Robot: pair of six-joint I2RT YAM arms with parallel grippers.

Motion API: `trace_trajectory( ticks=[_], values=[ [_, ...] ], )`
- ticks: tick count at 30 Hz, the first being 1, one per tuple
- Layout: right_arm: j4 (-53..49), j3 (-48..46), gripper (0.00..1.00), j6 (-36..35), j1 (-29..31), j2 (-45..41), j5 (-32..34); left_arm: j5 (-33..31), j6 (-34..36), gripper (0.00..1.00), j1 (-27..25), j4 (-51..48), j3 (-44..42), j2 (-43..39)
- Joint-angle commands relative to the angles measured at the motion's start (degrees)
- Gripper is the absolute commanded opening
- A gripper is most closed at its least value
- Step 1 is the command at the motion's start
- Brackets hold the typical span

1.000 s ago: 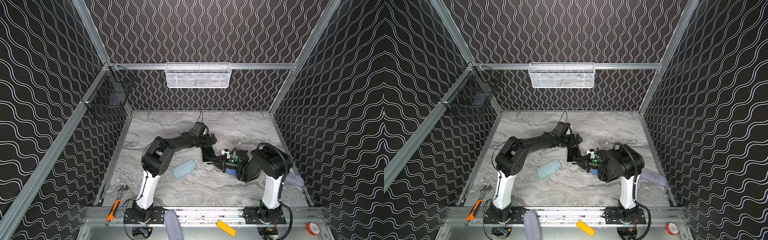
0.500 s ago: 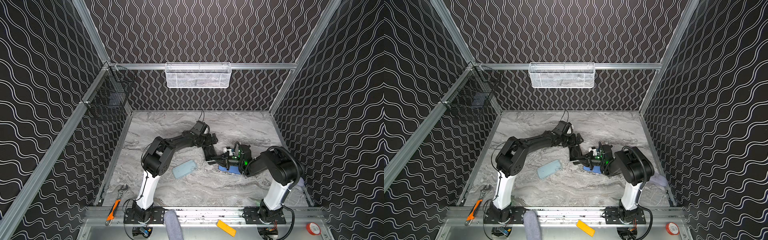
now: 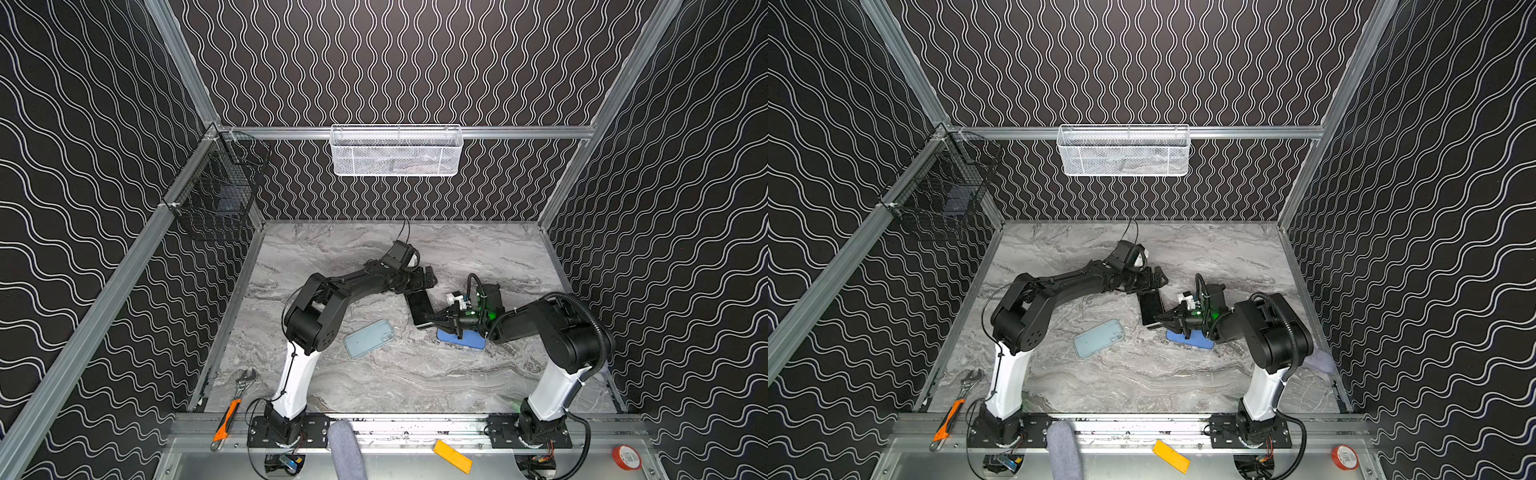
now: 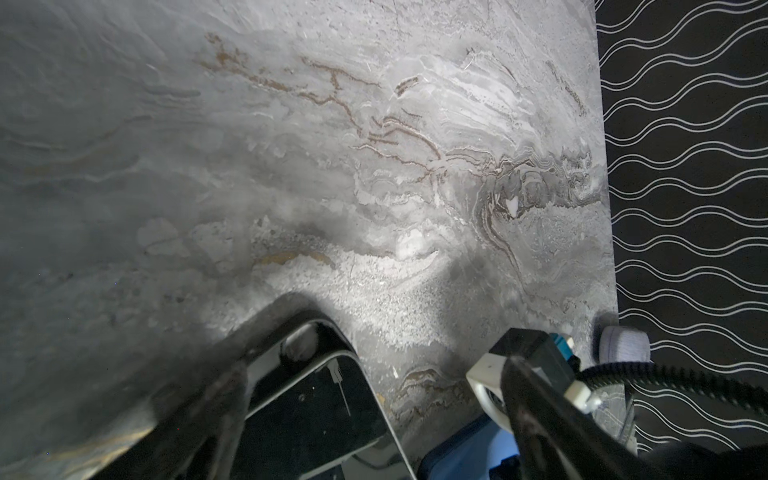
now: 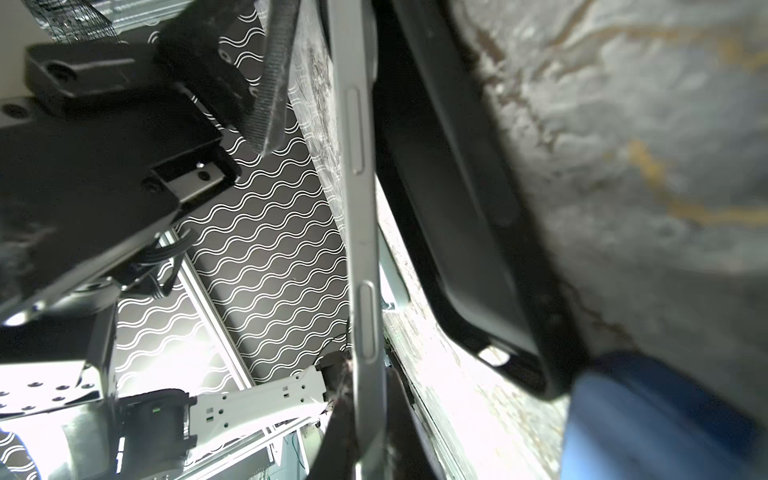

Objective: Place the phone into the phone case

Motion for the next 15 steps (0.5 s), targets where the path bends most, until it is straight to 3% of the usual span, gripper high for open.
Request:
trace_trajectory(
  ticks=[1, 8, 15],
  values=[
    [-7.3, -0.5, 0.12, 1.4, -0.4, 0.7, 2.5, 0.4, 1.2, 0.98, 0.0, 0.5, 0.1, -0.8],
    [-9.1, -1.0, 0.33, -0.1, -1.0, 0.3, 3.2, 0.4, 1.1, 0.98, 0.0, 0.9, -0.3, -1.2],
    [-14.5, -0.2, 0.47, -3.1, -1.5, -2.2, 5.1, 0.7, 0.9, 0.98, 0.0, 1.4, -0.9, -1.4]
  ],
)
